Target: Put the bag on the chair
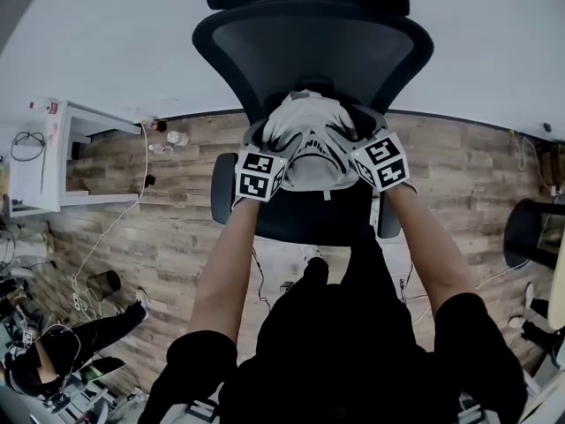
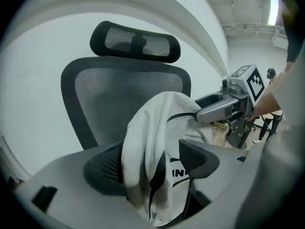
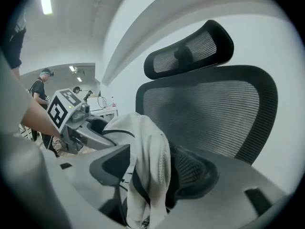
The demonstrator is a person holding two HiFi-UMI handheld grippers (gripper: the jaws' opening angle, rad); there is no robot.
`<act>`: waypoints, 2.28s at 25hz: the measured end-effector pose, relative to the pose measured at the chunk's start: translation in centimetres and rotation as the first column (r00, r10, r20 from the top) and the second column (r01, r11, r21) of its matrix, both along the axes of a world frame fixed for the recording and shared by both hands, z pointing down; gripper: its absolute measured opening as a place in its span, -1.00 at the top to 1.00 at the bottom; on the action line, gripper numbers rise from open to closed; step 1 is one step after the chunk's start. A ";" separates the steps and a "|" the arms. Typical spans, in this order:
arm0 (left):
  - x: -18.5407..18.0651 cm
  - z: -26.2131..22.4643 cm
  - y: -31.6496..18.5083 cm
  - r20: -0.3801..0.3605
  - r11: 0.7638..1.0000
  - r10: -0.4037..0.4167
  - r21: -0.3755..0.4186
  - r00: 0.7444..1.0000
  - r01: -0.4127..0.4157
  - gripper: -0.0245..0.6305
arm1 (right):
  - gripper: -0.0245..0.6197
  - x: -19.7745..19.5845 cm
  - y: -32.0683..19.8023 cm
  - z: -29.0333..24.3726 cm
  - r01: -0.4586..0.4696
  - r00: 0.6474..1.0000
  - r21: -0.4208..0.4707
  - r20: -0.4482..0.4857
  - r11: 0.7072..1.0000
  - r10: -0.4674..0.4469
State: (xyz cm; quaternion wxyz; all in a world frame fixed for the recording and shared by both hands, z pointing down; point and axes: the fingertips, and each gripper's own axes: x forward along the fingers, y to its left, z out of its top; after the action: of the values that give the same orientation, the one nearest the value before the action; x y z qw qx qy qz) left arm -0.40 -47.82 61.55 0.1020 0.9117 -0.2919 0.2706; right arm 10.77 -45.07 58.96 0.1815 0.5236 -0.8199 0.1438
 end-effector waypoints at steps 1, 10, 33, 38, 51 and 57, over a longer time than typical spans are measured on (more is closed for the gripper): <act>-0.2 -0.5 0.3 -0.010 1.000 0.001 0.014 1.000 0.000 -0.15 | 0.00 0.2 0.4 -0.3 -0.008 1.000 0.011 -0.004 1.000 0.008; -4.2 -5.5 5.1 -0.110 0.991 -0.070 0.107 0.991 0.082 -0.27 | -0.09 -1.6 6.9 -5.5 -0.043 0.999 0.114 0.036 0.993 0.039; -7.9 -15.5 14.4 -0.288 0.961 -0.099 0.220 0.953 0.167 0.85 | 0.86 -7.0 16.6 -14.1 -0.096 0.995 0.290 0.009 0.952 0.098; -7.7 -16.1 15.0 -0.293 0.963 -0.082 0.223 0.953 0.151 0.85 | 0.86 -6.9 16.7 -14.9 -0.096 0.995 0.299 0.002 0.950 0.100; -6.4 -16.8 15.6 -0.292 0.966 -0.047 0.231 0.955 0.118 0.85 | 0.86 -5.2 16.7 -15.9 -0.126 0.990 0.319 -0.017 0.939 0.139; -7.3 -16.8 15.3 -0.298 0.963 -0.065 0.231 0.952 0.138 0.85 | 0.86 -6.4 16.4 -15.9 -0.102 0.992 0.330 -0.030 0.938 0.118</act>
State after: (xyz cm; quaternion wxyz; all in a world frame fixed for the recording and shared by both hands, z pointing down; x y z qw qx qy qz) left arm -7.74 -32.51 44.77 0.0421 0.9306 -0.3521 0.0906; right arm 4.40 -28.69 43.05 0.1039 0.5950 -0.7970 0.0024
